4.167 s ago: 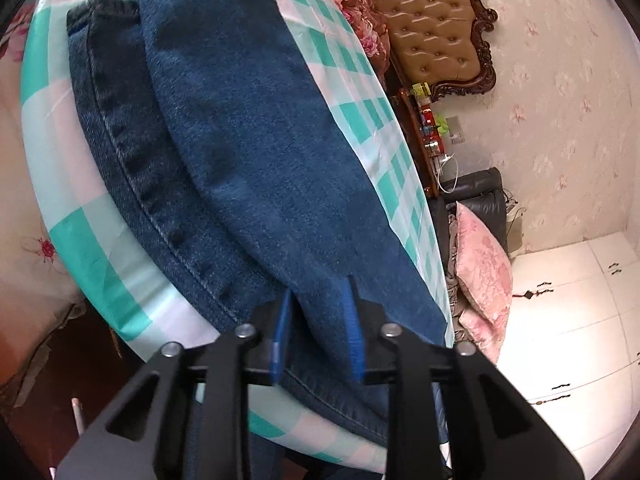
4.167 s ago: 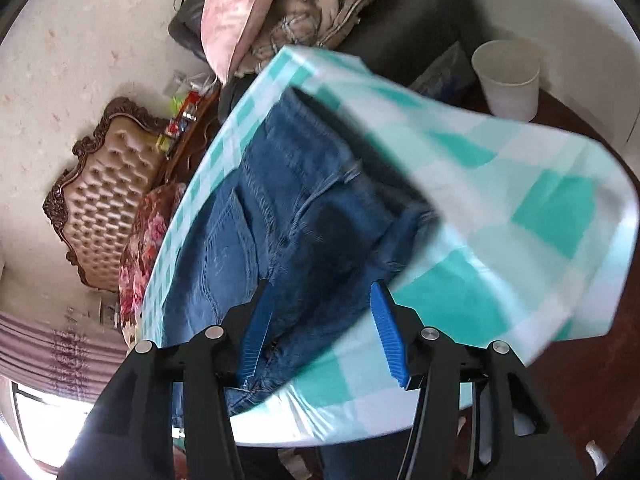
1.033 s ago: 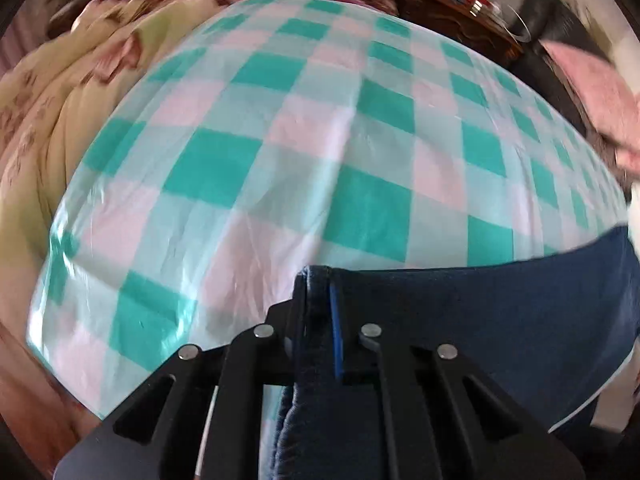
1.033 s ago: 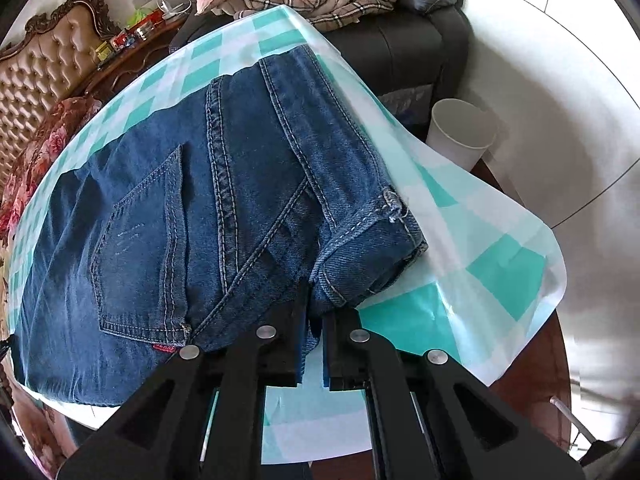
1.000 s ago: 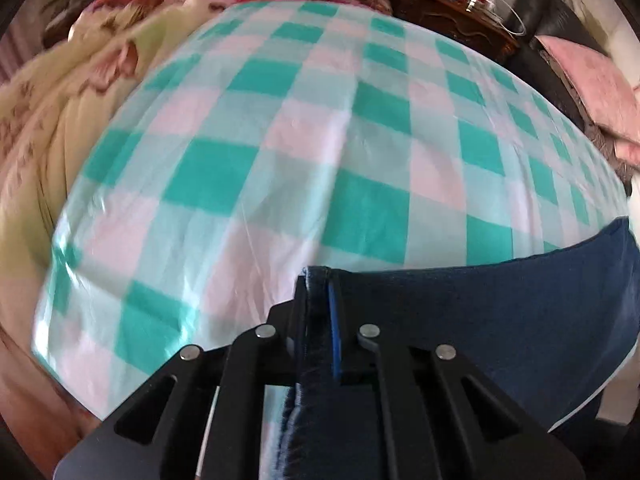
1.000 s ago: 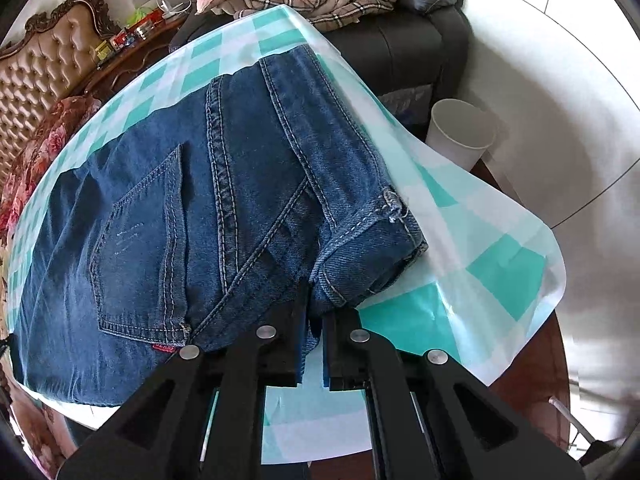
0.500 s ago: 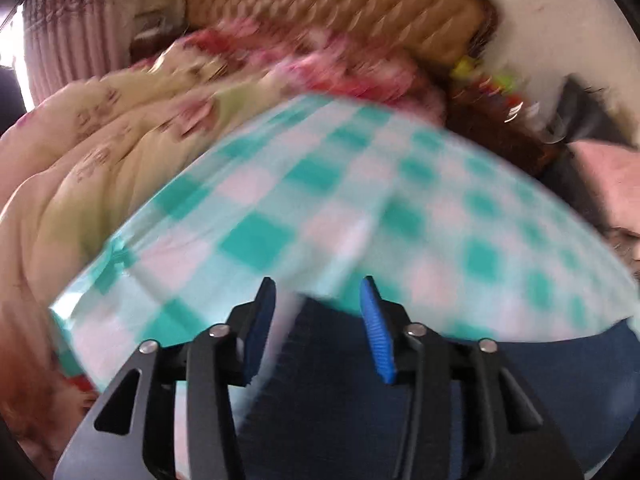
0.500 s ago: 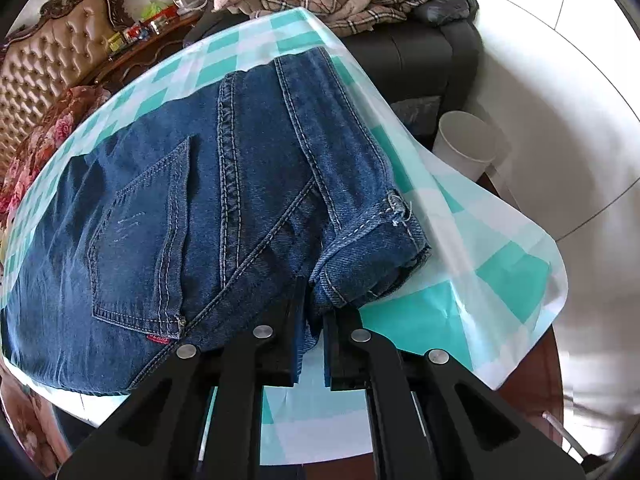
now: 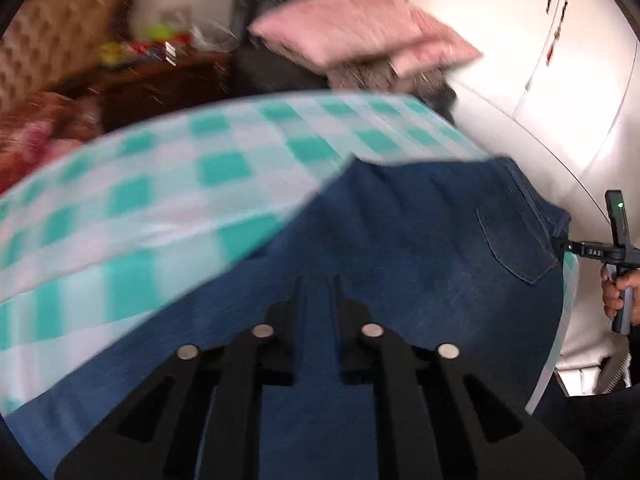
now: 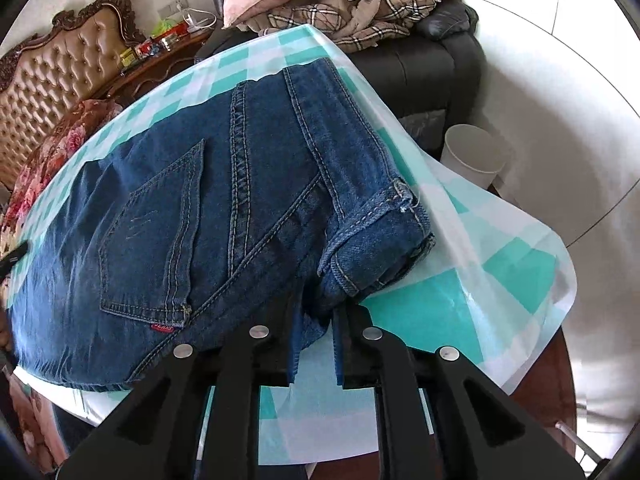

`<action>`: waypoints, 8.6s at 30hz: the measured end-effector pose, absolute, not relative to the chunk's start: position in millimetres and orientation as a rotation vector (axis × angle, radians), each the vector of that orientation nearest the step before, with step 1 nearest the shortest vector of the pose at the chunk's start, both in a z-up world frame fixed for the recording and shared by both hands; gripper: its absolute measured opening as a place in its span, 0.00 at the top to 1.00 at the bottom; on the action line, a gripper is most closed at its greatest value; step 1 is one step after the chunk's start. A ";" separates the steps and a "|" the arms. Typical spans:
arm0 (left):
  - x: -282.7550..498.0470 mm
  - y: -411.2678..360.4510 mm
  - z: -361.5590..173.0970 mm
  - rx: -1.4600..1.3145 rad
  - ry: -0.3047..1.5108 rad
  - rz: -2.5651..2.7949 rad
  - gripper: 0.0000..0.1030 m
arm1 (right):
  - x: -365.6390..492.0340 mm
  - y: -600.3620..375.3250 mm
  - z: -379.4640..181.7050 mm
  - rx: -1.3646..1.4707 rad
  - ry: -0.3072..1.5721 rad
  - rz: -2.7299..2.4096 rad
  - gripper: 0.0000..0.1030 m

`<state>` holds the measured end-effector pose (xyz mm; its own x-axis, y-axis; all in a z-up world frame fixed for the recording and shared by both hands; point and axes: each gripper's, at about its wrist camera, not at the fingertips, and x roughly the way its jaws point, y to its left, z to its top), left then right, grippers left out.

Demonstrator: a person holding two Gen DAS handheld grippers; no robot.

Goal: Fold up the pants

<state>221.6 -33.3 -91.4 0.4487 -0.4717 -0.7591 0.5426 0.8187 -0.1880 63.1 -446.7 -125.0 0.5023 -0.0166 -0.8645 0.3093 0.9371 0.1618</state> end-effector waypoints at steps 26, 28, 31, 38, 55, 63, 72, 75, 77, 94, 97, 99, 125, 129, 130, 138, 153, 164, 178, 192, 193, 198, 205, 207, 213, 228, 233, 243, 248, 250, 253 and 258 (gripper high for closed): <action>267.8 -227.6 -83.5 0.071 0.915 -0.814 0.72 | 24.4 -497.7 -117.2 0.697 0.900 -0.134 0.35; 280.5 -245.9 -95.1 0.077 0.959 -0.800 0.74 | 22.8 -499.8 -115.7 0.699 0.893 -0.134 0.35; 298.9 -257.2 -113.2 0.105 1.008 -0.725 0.73 | 27.0 -498.9 -110.2 0.696 0.881 -0.123 0.36; 271.9 -227.8 -82.7 0.005 0.925 -0.694 0.75 | 45.7 -495.7 -110.2 0.664 0.883 -0.112 0.51; 51.9 -148.0 -101.5 -0.114 0.898 -0.660 0.83 | 44.5 -490.4 -92.2 0.486 0.895 -0.379 0.68; 58.7 -106.9 -117.4 -0.116 0.924 -0.469 0.83 | 72.7 -399.3 -77.0 0.188 0.855 -0.220 0.58; 54.8 -30.0 -130.5 -0.214 0.924 -0.341 0.83 | 81.5 -392.5 -122.9 0.123 0.973 -0.281 0.51; 55.0 -5.8 -130.7 -0.247 0.915 -0.295 0.83 | 81.3 -390.4 -124.5 0.104 0.979 -0.288 0.45; 55.1 12.3 -130.7 -0.262 0.906 -0.253 0.83 | 80.5 -389.8 -124.7 0.101 0.983 -0.291 0.43; -29.9 321.9 -127.9 -0.713 0.667 0.360 0.81 | 83.0 -392.8 -122.4 0.115 1.025 -0.319 0.35; -39.5 365.1 -131.4 -0.821 0.620 0.367 0.81 | 80.7 -393.5 -119.9 0.135 1.034 -0.325 0.36; -38.8 381.4 -134.4 -0.849 0.615 0.370 0.77 | 77.3 -394.5 -118.4 0.145 1.036 -0.322 0.36; -28.6 393.3 -116.3 -0.948 0.636 0.415 0.99 | 53.6 -440.1 -111.6 0.308 1.025 -0.344 0.99; -33.5 397.2 -122.3 -0.983 0.657 0.439 0.99 | 48.1 -441.6 -96.4 0.325 0.997 -0.333 0.99; -33.4 396.7 -122.7 -0.976 0.661 0.444 0.99 | 46.7 -441.1 -92.4 0.323 0.991 -0.329 0.99; -31.4 396.2 -132.2 -0.963 0.690 0.475 0.99 | 48.5 -442.4 -95.2 0.318 1.012 -0.324 1.00; -34.7 335.4 -84.3 -0.623 0.625 0.486 0.50 | 43.9 -432.0 -69.0 0.146 0.897 -0.429 0.41; 85.5 102.5 -71.8 -0.085 0.693 -0.058 0.18 | 155.5 -326.4 -71.8 -0.145 0.845 -0.192 0.17; 218.7 19.6 -130.2 -0.083 0.923 -0.173 0.72 | 235.3 -362.3 -120.3 -0.144 0.896 -0.277 0.16; 162.5 116.2 -115.6 -0.217 0.875 0.053 0.74 | 232.7 -365.2 -125.6 -0.133 0.870 -0.279 0.14; 152.4 124.0 -116.8 -0.232 0.876 0.072 0.70 | 232.7 -365.4 -125.5 -0.133 0.868 -0.279 0.14; 111.6 158.9 -131.3 -0.278 0.913 0.147 0.66 | 232.6 -364.7 -125.3 -0.133 0.863 -0.280 0.14; 84.7 192.9 -125.3 -0.301 0.897 0.229 0.64 | 169.7 -370.5 -74.8 -0.048 0.712 -0.281 0.16; 75.1 198.4 -119.7 -0.290 0.891 0.244 0.63 | 139.6 -386.9 -62.1 0.037 0.695 -0.297 0.16; 47.6 221.1 -121.6 -0.341 0.891 0.300 0.63 | 83.9 -427.1 -90.2 0.087 0.834 -0.395 0.28; 14.1 270.7 -120.9 -0.358 0.800 0.344 0.65 | 65.0 -400.4 -86.1 0.043 0.848 -0.365 0.29; 54.4 245.3 -108.7 -0.202 0.777 0.148 0.71 | 79.0 -342.0 -88.7 0.041 0.886 -0.210 0.29; 98.2 293.5 -126.2 -0.265 0.832 0.193 0.89 | 72.5 -240.2 -106.9 -0.083 0.962 0.004 0.29; 119.5 272.2 -131.5 -0.171 0.885 0.012 0.82 | 74.3 -225.0 -114.5 -0.094 1.008 0.025 0.29; 130.8 281.5 -140.9 -0.145 0.916 0.072 0.82 | 72.6 -220.0 -115.9 -0.116 1.008 0.029 0.29; 133.7 309.0 -134.5 -0.206 0.886 0.204 0.81 | 71.9 -216.3 -120.2 -0.135 1.018 0.030 0.28; 136.7 282.0 -116.1 -0.209 0.824 -0.047 0.59 | 75.3 -213.7 -123.9 -0.132 1.031 0.019 0.27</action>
<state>136.7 282.0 -116.1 0.6798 -0.1227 -0.7230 -0.0396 0.9783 -0.2033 75.3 -213.7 -123.9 0.5143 -0.0464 -0.8564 -0.0779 0.9919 -0.1005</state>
